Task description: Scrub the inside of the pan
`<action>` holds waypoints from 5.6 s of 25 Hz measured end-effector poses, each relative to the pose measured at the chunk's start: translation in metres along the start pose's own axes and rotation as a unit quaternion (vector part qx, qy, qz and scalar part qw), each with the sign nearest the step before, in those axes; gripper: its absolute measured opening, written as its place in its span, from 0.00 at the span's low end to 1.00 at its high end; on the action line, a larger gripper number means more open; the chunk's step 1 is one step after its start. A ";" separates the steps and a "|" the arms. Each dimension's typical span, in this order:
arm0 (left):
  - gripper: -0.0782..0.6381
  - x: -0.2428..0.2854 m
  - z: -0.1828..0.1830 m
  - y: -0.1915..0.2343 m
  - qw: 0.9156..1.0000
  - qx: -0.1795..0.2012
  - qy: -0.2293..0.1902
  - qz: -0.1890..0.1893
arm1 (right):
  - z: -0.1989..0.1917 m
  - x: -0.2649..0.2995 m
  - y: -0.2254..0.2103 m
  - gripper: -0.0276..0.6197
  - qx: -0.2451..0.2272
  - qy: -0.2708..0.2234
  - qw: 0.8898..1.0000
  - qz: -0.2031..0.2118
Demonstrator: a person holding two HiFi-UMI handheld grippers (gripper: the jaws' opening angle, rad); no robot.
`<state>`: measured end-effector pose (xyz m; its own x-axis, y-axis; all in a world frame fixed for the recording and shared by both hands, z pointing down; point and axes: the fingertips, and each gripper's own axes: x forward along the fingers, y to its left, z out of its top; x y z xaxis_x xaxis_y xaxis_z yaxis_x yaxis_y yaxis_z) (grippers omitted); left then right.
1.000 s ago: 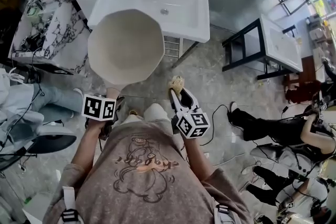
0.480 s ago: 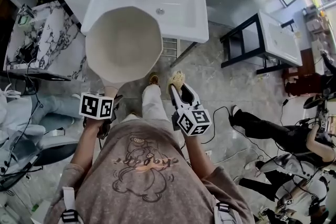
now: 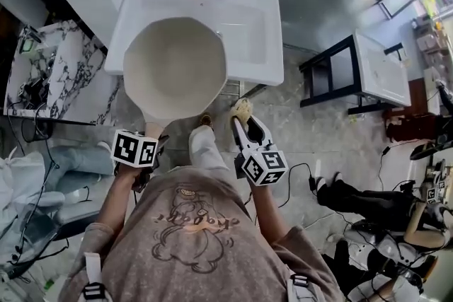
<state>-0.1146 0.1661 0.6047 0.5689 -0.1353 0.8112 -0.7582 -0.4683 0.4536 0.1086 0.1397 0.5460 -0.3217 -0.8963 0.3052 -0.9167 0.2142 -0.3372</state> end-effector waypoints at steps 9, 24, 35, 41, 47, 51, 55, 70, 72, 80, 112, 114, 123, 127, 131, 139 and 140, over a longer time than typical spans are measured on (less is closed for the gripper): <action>0.28 0.020 0.074 0.001 1.000 0.005 0.025 -0.005 | 0.061 0.065 -0.045 0.31 -0.006 0.005 1.000 0.018; 0.28 0.043 0.150 0.011 0.998 0.036 0.050 -0.004 | 0.103 0.127 -0.103 0.31 -0.015 0.020 0.999 0.039; 0.28 0.039 0.173 0.039 0.990 0.104 0.089 -0.014 | 0.129 0.137 -0.090 0.31 -0.025 -0.004 1.000 0.017; 0.28 0.046 0.190 0.033 0.987 0.122 0.096 -0.038 | 0.202 0.165 -0.046 0.31 -0.090 -0.044 0.991 0.093; 0.28 0.051 0.196 0.026 0.982 0.144 0.107 -0.052 | 0.222 0.220 0.011 0.31 -0.146 -0.033 0.975 0.162; 0.28 0.051 0.198 0.021 0.979 0.157 0.111 -0.061 | 0.203 0.255 0.045 0.31 -0.167 0.004 0.968 0.189; 0.28 0.052 0.201 0.016 0.977 0.161 0.118 -0.074 | 0.176 0.287 0.061 0.31 -0.184 0.051 0.962 0.195; 0.28 0.058 0.205 -0.004 0.969 0.171 0.136 -0.111 | 0.123 0.345 0.036 0.31 -0.196 0.167 0.954 0.152; 0.28 0.060 0.207 -0.007 0.970 0.168 0.135 -0.114 | 0.125 0.348 0.030 0.31 -0.191 0.156 0.957 0.151; 0.28 0.065 0.213 -0.011 0.969 0.173 0.141 -0.109 | 0.139 0.363 0.009 0.31 -0.196 0.118 0.965 0.125; 0.29 0.068 0.210 -0.008 0.969 0.171 0.148 -0.099 | 0.161 0.330 -0.145 0.30 -0.317 0.255 0.913 -0.033; 0.29 0.070 0.213 -0.006 0.970 0.174 0.145 -0.091 | 0.159 0.326 -0.148 0.30 -0.313 0.265 0.911 -0.039; 0.29 0.075 0.213 0.009 0.976 0.149 0.142 -0.075 | 0.147 0.280 -0.160 0.30 -0.311 0.353 0.882 -0.006; 0.29 0.078 0.213 0.008 0.976 0.149 0.138 -0.076 | 0.130 0.263 -0.150 0.30 -0.321 0.373 0.870 0.019; 0.29 0.080 0.213 0.007 0.978 0.136 0.136 -0.083 | 0.107 0.243 -0.126 0.30 -0.321 0.394 0.859 0.057; 0.29 0.089 0.222 0.018 0.977 0.143 0.140 -0.075 | 0.073 0.235 -0.080 0.30 -0.394 0.409 0.817 0.103; 0.29 0.090 0.224 0.018 0.976 0.147 0.141 -0.073 | 0.069 0.236 -0.075 0.30 -0.389 0.413 0.816 0.112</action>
<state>-0.0062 -0.0499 0.6033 0.5221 0.1785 0.8340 -0.5280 -0.7003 0.4804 0.1174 -0.1149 0.5815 -0.2572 -0.3027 0.9177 -0.5833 0.8058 0.1023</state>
